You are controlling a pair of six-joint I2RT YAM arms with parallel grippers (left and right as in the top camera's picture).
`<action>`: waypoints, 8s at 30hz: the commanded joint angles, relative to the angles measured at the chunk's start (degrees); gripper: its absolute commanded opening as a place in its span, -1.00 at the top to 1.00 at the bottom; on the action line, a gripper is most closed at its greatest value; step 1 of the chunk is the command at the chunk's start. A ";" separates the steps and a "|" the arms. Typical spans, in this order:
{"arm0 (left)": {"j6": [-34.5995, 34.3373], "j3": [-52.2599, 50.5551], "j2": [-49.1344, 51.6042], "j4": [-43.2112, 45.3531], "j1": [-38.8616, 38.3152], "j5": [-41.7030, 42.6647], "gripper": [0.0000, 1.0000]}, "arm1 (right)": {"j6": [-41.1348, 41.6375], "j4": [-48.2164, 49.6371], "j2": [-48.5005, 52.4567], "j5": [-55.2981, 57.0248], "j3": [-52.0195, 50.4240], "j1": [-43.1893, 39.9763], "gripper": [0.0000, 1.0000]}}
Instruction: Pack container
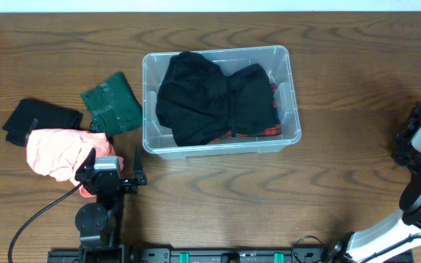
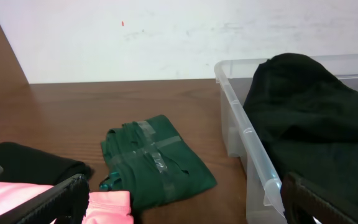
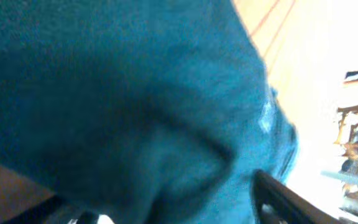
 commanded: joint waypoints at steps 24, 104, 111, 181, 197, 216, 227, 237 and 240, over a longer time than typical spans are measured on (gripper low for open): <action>-0.50 -1.49 -0.35 -1.01 0.20 0.39 -0.96 | -4.79 -3.69 -9.31 -24.48 5.79 5.51 0.94; -0.50 -1.49 -0.35 -0.98 0.20 0.37 -0.96 | -31.78 13.07 -16.02 -42.32 11.85 78.68 0.98; -0.50 -1.49 -0.35 -0.98 0.20 0.37 -0.96 | -34.58 11.08 -17.35 -43.21 11.85 82.03 0.48; -0.50 -1.49 -0.35 -0.98 0.20 0.37 -0.96 | -21.24 2.78 -9.16 -50.16 18.18 71.36 0.27; -0.50 -1.49 -0.35 -1.01 0.20 0.37 -0.96 | -29.88 3.61 -2.51 -59.30 21.35 79.01 0.83; -0.50 -1.49 -0.35 -1.01 0.20 0.37 -0.96 | -25.22 5.31 -2.43 -45.38 23.71 75.82 0.50; -0.50 -1.49 -0.35 -1.01 0.20 0.37 -0.96 | -12.68 -4.39 -10.05 -38.07 23.80 57.92 0.67; -0.50 -1.49 -0.35 -0.98 0.20 0.37 -0.96 | -8.68 -14.93 -9.92 -38.75 22.91 49.81 0.72; -0.50 -1.49 -0.35 -0.98 0.20 0.39 -0.96 | -4.94 -18.60 -9.92 -37.05 22.91 49.75 0.74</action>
